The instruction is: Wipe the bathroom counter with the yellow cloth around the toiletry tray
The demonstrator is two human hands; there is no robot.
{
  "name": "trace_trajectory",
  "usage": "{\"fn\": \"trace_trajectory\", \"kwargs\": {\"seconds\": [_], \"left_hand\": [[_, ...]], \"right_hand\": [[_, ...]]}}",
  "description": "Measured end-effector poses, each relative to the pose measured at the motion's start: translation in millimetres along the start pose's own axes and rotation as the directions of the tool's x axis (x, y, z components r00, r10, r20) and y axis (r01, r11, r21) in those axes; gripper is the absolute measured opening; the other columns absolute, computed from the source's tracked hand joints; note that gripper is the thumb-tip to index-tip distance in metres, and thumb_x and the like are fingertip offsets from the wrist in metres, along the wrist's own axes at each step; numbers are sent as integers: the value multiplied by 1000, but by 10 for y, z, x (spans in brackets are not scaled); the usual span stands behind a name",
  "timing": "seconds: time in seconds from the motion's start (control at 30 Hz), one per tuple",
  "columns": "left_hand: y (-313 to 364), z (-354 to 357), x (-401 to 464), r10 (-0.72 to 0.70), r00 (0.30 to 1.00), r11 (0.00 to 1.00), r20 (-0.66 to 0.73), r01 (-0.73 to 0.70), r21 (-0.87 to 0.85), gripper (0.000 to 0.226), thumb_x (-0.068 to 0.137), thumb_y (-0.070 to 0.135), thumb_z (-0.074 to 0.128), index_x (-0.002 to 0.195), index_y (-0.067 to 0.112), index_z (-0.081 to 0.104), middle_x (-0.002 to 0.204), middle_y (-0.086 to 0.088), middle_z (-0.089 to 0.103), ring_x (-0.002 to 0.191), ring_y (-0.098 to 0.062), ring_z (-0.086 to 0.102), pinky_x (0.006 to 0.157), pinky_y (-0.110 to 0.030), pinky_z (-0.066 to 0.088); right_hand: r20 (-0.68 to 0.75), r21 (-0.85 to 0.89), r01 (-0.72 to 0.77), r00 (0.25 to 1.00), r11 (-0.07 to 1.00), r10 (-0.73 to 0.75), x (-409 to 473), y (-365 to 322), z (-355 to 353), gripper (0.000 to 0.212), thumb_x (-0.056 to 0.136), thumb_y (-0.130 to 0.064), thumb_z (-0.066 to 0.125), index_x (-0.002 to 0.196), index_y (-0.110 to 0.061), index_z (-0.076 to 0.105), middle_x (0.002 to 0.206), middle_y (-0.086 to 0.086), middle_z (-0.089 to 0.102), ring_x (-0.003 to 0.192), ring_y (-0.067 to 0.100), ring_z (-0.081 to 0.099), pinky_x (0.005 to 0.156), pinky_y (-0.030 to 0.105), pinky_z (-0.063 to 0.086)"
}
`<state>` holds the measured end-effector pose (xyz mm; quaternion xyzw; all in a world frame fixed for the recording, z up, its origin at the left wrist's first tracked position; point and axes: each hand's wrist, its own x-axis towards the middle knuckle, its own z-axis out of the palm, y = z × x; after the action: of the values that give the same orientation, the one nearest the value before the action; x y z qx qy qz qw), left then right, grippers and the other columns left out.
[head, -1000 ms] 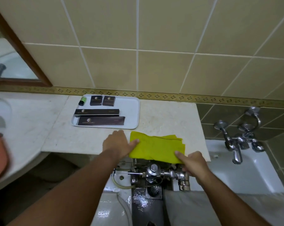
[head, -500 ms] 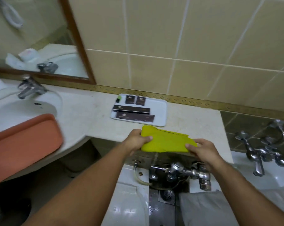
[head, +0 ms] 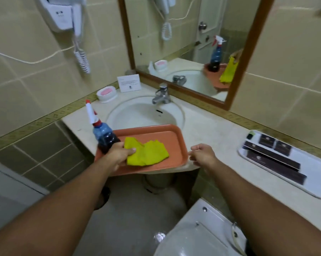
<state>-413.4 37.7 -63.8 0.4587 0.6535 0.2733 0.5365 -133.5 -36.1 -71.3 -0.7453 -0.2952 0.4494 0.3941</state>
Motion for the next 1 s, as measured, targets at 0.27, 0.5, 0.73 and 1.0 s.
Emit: {"fn": "trace_trajectory", "kwargs": {"seconds": [0.27,0.5,0.73,1.0], "left_hand": [[-578,-251,545,-138,983,988,-119,146,59,53,87,14,77,134,0,57,131,-20,64,117,-37,63,101,-51,52],[-547,-240,528,-96,988,992,-119,104,69,47,89,12,74,133,4,60,129,-17,65,114,-36,63,99,-50,53],[-367,-155,507,-51,999,998,11,51,-42,36,91,9,71,125,5,62,124,-16,69,111,-33,66,98,-51,55],[-173,315,224,374,926,539,-48,-174,824,63,93,30,63,148,14,36,153,-16,39,138,-36,42,109,-45,38]], "right_hand": [[131,-735,305,940,605,-315,304,-60,698,23,85,-36,58,99,-18,62,107,9,69,100,31,62,80,37,50],[236,-812,269,963,518,-130,407,-310,1106,43,89,-42,65,97,0,68,117,22,67,108,35,63,84,36,48],[24,-774,123,986,621,-165,363,-356,874,29,83,-16,62,104,4,66,113,23,68,105,36,64,78,34,50],[7,-904,145,946,403,-325,-176,-364,243,36,90,-21,45,126,-19,48,131,9,49,115,33,54,86,41,46]]}}
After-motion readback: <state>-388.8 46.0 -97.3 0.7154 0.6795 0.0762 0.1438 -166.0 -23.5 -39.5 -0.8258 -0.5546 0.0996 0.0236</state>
